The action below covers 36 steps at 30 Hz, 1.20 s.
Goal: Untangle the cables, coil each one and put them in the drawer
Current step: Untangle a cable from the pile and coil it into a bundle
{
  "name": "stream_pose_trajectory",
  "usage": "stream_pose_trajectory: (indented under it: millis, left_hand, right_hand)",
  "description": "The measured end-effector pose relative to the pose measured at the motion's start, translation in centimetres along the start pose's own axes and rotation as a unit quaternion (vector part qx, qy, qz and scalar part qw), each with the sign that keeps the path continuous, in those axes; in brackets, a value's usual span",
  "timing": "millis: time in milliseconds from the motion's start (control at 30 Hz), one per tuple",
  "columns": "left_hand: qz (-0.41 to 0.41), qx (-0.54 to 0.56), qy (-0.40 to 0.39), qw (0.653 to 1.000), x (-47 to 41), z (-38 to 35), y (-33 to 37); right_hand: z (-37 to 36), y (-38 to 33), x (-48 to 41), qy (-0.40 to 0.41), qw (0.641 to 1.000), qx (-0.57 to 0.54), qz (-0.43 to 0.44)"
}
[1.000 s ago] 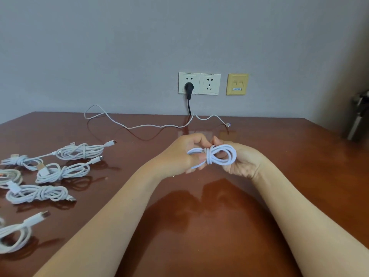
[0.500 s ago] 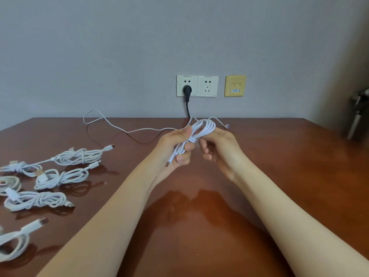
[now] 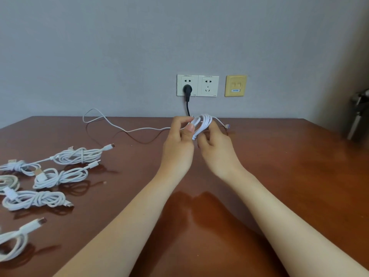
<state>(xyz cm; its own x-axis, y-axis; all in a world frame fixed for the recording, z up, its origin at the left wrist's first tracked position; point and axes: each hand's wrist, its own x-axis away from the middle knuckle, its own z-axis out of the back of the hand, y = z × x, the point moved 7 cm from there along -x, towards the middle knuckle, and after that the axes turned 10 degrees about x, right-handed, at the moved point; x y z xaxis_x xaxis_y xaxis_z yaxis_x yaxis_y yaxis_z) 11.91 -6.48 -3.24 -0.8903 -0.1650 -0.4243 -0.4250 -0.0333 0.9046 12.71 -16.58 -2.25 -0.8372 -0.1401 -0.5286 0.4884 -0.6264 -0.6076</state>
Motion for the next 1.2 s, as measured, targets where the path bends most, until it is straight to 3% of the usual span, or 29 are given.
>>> stream_pose_trajectory:
  millis: [100,367,467,700,800,967,1200]
  left_hand:
    - [-0.031,-0.015,0.034,0.999,-0.1,0.3,0.0]
    - [0.040,-0.079,0.036,0.995,0.0,1.1,-1.0]
    - [0.077,-0.107,0.011,0.991,0.2,0.6,-1.7]
    - [0.081,-0.142,-0.075,0.984,0.9,-0.8,-1.3]
    - [0.114,-0.147,-0.086,0.979,0.5,-0.3,-1.9]
    - [0.119,-0.116,-0.073,0.983,0.2,0.1,-2.3]
    - [0.129,0.012,-0.031,0.991,-0.4,0.8,-1.9]
  right_hand:
    - [0.0,-0.4,0.0,0.002,0.999,0.031,0.018]
    - [0.2,-1.3,0.4,-0.029,0.973,0.213,0.080]
    - [0.2,-1.6,0.6,-0.046,0.954,0.283,0.092]
    - [0.6,-1.0,0.2,-0.051,0.947,0.299,0.110]
    - [0.0,-0.6,0.4,-0.072,0.970,0.204,0.110]
    - [0.1,0.4,0.4,-0.057,0.996,0.055,0.034]
    - [-0.1,0.1,-0.1,-0.050,0.985,-0.161,0.023]
